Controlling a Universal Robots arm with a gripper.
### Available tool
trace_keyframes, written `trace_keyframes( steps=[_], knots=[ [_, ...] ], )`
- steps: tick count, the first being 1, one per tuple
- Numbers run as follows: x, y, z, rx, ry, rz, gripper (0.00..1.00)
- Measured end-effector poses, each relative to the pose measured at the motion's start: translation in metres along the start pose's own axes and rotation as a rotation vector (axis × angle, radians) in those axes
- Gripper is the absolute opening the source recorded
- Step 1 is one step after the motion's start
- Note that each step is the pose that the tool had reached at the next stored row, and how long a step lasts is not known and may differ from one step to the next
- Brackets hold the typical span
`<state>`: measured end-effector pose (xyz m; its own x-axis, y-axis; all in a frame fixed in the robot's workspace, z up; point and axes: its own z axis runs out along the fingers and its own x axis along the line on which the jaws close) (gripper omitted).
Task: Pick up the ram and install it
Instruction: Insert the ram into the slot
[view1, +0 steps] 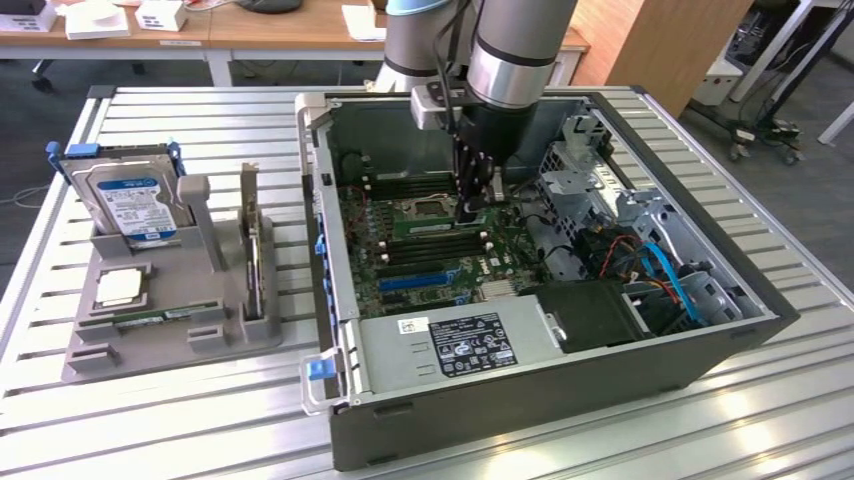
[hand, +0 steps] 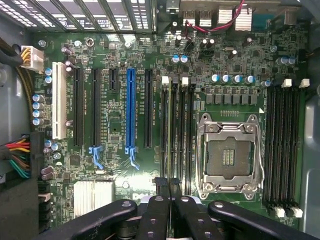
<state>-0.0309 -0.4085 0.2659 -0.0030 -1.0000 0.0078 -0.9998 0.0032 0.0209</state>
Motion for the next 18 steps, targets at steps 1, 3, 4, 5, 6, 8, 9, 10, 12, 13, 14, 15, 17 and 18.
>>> trace_keyframes(
  steps=[1,3,4,5,6,8,9,10,12,13,14,15,17,18],
  knots=[
    [0.0,0.0,0.001,-0.0001,0.0001,0.0,0.11],
    [0.0,0.0,0.0028,-0.0001,0.0001,0.0,0.11],
    [0.0,0.0,0.0038,-0.0001,0.0002,0.0,0.11],
    [0.0,-0.0001,0.0046,-0.0001,0.0001,0.0,0.11],
    [0.0,-0.0001,0.0054,-0.0001,0.0001,0.0,0.11],
    [0.0,-0.0001,0.0068,-0.0001,0.0002,0.0,0.11],
    [0.0,-0.0001,0.0076,-0.0001,0.0001,0.0,0.11],
    [0.0,-0.0001,0.008,-0.0001,0.0001,0.0,0.11],
    [0.0,-0.0001,0.0079,-0.0001,0.0003,0.0,0.11],
    [0.0,-0.0001,0.008,-0.0001,0.0003,0.0,0.11],
    [0.0,-0.0002,0.008,-0.0001,0.0003,0.0,0.11],
    [0.0,-0.0007,0.0081,-0.0001,0.0002,0.0,0.11],
    [0.0,-0.0013,0.0082,-0.0001,0.0002,0.0,0.11],
    [0.0,-0.0015,0.0082,-0.0001,0.0002,0.0,0.11]
  ],
)
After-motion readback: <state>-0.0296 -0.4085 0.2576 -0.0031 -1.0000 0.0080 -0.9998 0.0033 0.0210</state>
